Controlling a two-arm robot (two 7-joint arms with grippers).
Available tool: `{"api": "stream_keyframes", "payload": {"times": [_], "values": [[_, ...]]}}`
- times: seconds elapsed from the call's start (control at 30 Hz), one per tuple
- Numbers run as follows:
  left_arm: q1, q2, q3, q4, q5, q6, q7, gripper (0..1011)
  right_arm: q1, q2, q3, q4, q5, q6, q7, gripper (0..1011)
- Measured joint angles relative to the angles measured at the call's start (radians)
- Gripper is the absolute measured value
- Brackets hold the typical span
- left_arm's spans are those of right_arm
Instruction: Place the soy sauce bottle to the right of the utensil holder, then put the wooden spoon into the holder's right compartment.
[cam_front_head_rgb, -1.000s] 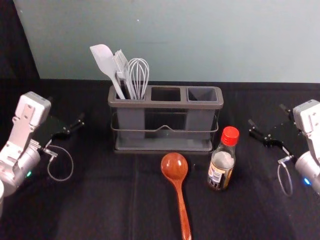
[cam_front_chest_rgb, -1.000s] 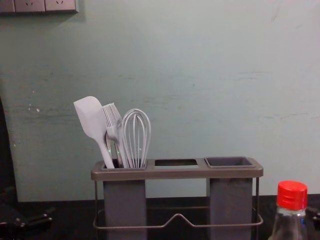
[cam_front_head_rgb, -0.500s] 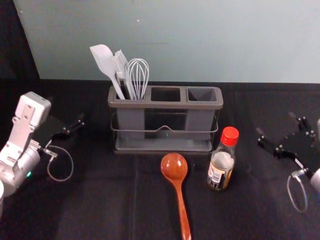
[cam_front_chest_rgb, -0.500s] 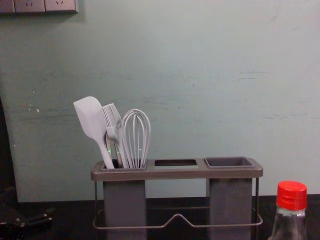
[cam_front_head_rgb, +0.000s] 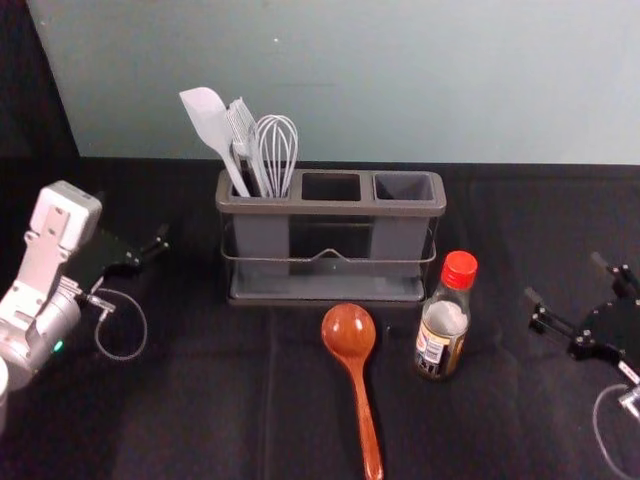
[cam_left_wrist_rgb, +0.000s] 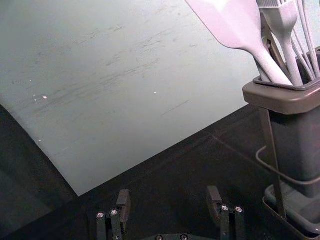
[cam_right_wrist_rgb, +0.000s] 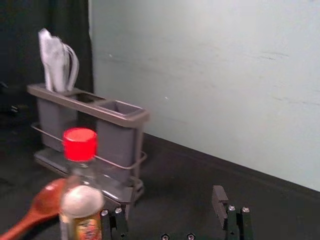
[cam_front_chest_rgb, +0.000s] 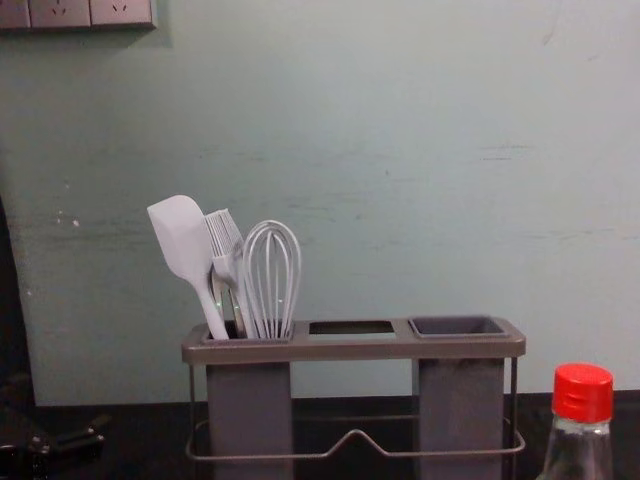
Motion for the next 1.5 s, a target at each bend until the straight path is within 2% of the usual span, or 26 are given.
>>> {"api": "stream_keyframes", "payload": {"times": [0.23,0.37,0.47,0.87,1.17,1.5], "values": [[0.000,0.000,0.000,0.000,0.000,0.000,0.000,1005,-0.057,0.007,0.026,-0.049,0.062,-0.022,0.059,1004],[0.000,0.000,0.000,0.000,0.000,0.000,0.000,1005,-0.062,-0.005,0.019,-0.064,0.092,-0.023,0.104,1004],[0.000,0.000,0.000,0.000,0.000,0.000,0.000,1005,-0.050,-0.019,0.004,-0.068,0.094,-0.019,0.126,1004],[0.000,0.000,0.000,0.000,0.000,0.000,0.000,1005,0.048,-0.101,-0.065,-0.032,0.043,0.024,0.171,1004],[0.000,0.000,0.000,0.000,0.000,0.000,0.000,1005,0.128,-0.158,-0.091,0.017,0.010,0.066,0.193,1004],[0.000,0.000,0.000,0.000,0.000,0.000,0.000,1005,0.175,-0.190,-0.096,0.028,-0.016,0.129,0.205,1004]]}}
